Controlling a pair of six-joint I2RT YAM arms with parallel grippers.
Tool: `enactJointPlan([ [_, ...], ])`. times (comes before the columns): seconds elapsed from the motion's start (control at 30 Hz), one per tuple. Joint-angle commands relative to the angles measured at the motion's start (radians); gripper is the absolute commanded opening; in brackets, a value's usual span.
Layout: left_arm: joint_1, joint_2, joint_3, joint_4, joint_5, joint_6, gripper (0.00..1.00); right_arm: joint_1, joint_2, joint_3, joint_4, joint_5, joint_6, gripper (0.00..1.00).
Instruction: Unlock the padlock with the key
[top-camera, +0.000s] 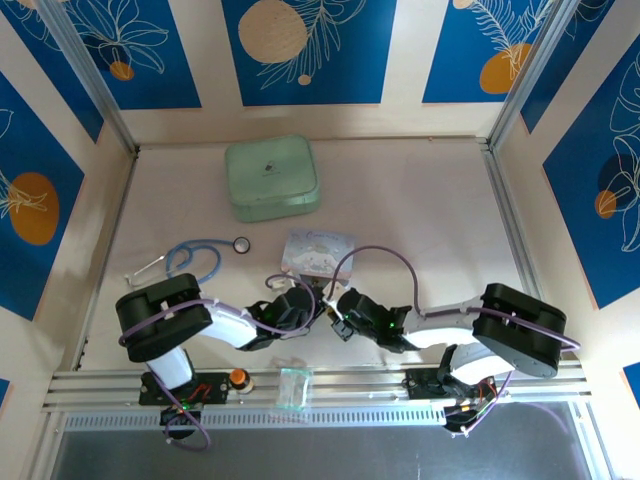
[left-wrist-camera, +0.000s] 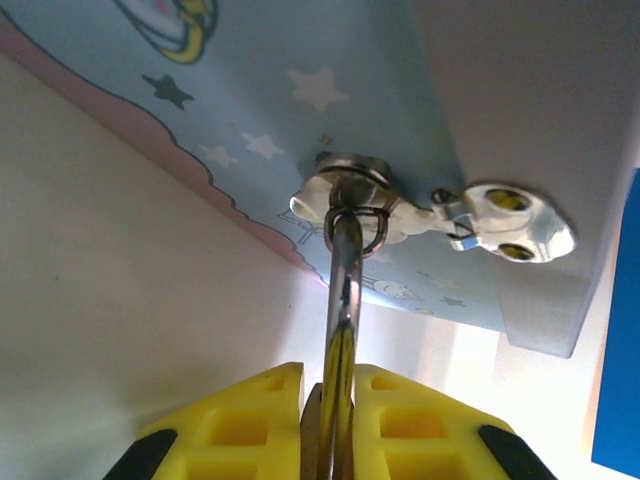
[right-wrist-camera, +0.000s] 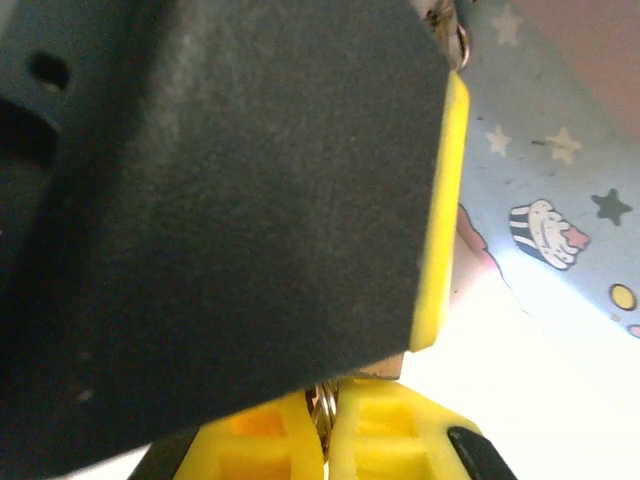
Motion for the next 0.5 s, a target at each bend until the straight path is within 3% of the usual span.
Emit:
enactJointPlan([
  [0.0, -0.016, 0.010, -0.010, 0.012, 0.108, -0.020, 0.00, 0.025, 0.049, 0.073, 0.057, 0.053, -0.058, 0.00],
  [0.13, -0.016, 0.013, -0.011, 0.014, 0.114, -0.024, 0.00, -0.018, 0.032, 0.051, 0.099, -0.062, 0.033, 0.00],
  [0.27, -0.016, 0.026, -0.020, 0.043, 0.120, -0.032, 0.00, -0.145, -0.028, -0.037, 0.259, -0.320, 0.158, 0.00],
  [0.37, -0.016, 0.036, -0.023, 0.058, 0.122, -0.031, 0.00, -0.160, -0.057, -0.019, 0.171, -0.296, 0.131, 0.00],
  [0.47, -0.016, 0.043, -0.019, 0.071, 0.135, -0.023, 0.00, -0.239, -0.068, -0.028, 0.174, -0.495, 0.141, 0.00],
])
